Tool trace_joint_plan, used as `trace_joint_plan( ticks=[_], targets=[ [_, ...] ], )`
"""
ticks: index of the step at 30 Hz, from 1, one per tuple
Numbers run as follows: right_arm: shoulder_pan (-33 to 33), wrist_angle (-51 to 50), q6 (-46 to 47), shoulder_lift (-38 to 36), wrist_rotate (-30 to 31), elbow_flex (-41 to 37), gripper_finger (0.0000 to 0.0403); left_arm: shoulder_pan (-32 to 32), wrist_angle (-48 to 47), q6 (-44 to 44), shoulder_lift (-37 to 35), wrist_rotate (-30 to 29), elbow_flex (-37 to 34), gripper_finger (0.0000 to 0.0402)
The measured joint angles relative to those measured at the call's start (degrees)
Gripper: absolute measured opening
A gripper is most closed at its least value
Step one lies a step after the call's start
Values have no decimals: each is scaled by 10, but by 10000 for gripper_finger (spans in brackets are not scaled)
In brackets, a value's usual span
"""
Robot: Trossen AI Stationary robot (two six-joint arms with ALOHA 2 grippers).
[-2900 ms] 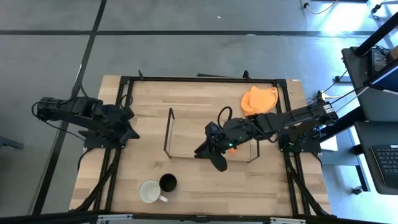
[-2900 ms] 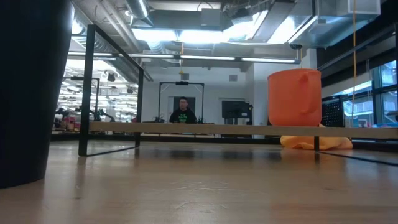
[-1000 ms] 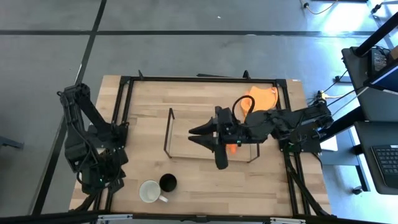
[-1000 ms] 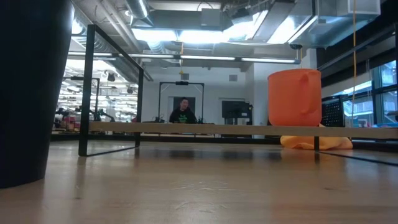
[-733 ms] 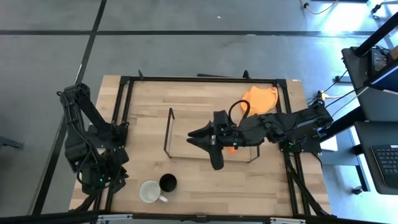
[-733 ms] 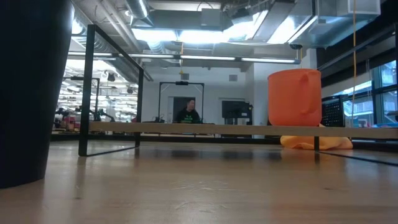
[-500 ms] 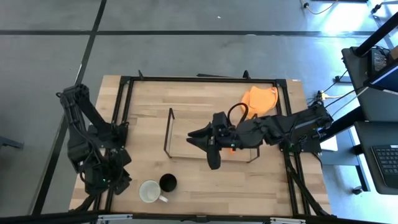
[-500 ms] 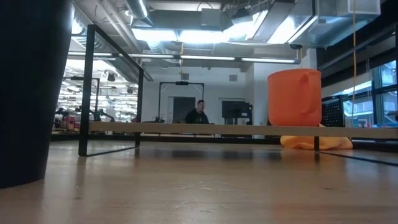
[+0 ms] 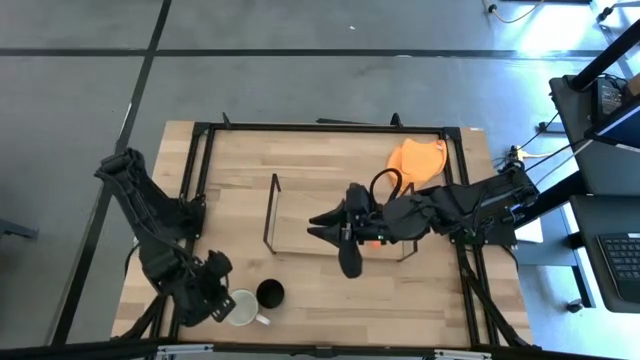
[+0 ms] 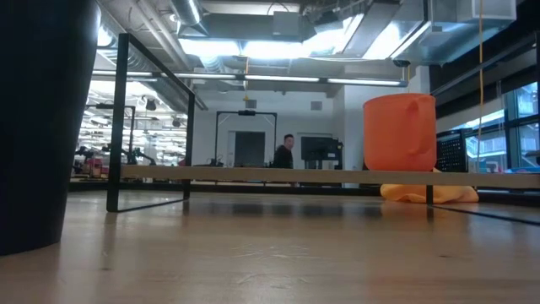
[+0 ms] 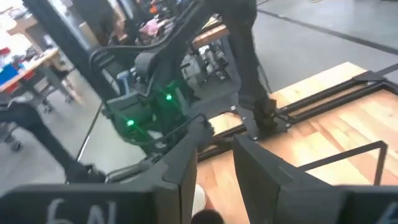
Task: Stack small to large cups/mugs on shelf
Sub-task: Put the brown mug on the shelf
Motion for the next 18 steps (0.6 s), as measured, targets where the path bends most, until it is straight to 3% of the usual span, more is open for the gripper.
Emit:
trace_joint_plan(
  ticks=[18],
  targets=[
    [0,-13,-42,0,-9,0,106,29,0,4,54,6,0,108]
  ],
)
